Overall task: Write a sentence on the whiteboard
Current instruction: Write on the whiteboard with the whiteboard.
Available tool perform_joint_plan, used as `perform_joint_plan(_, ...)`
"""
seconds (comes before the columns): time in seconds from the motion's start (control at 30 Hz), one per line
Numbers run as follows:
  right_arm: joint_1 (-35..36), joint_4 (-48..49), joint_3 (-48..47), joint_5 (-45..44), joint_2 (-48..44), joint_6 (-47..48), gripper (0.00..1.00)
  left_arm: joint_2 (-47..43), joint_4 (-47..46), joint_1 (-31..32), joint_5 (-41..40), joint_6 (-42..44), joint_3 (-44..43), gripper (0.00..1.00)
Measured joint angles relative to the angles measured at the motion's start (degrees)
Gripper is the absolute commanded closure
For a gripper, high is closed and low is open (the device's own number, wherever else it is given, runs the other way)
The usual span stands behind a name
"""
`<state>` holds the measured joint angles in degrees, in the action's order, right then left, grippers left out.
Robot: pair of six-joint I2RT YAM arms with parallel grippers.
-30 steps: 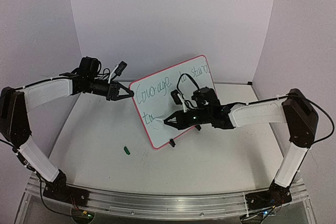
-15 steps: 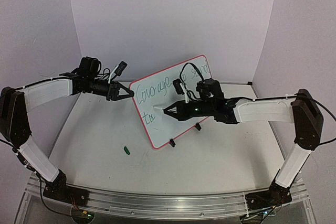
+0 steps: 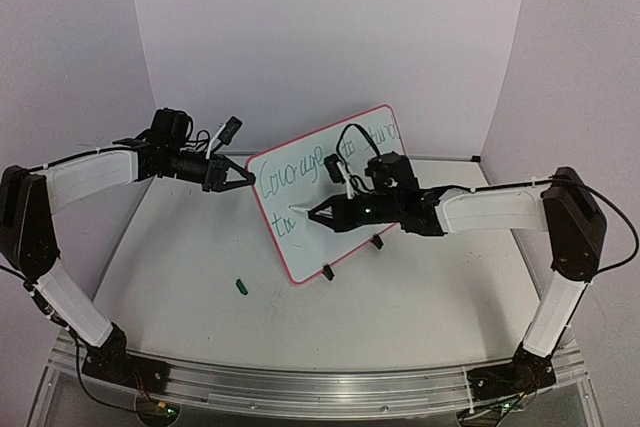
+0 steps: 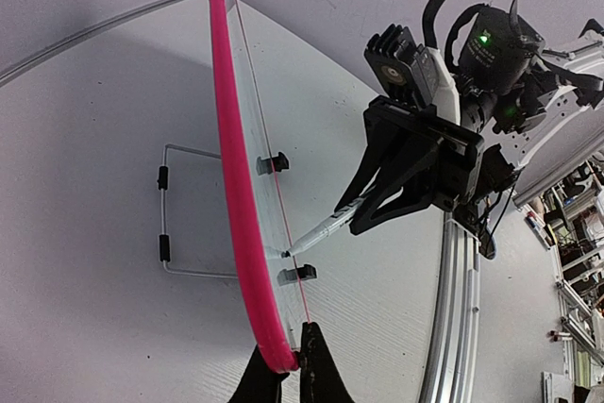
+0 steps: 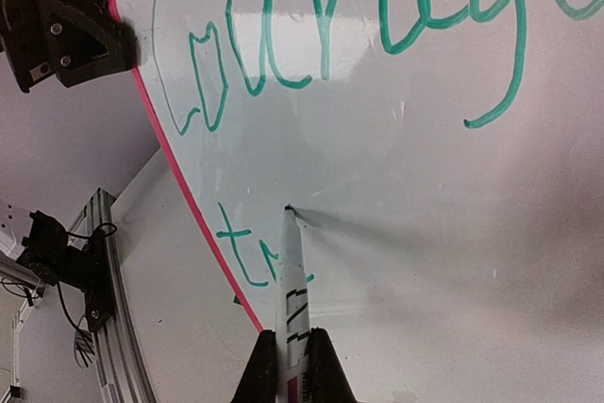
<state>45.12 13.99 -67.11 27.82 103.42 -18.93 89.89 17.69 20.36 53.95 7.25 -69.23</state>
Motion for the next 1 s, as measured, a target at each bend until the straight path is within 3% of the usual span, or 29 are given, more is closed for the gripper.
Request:
perform_joint_plan(0.5, 0.0, 1.8, 8.0, 0.5, -0.7, -2.0, 1.00, 0.0, 0.1, 0.0, -0.1, -0.1, 0.0, 1.00)
perform_joint_plan(1.0, -0.1, 1.1, 5.9, -3.9, -6.3, -1.8, 1.00, 0.0, 0.0, 0.0, 0.0, 0.0, 0.0, 1.00)
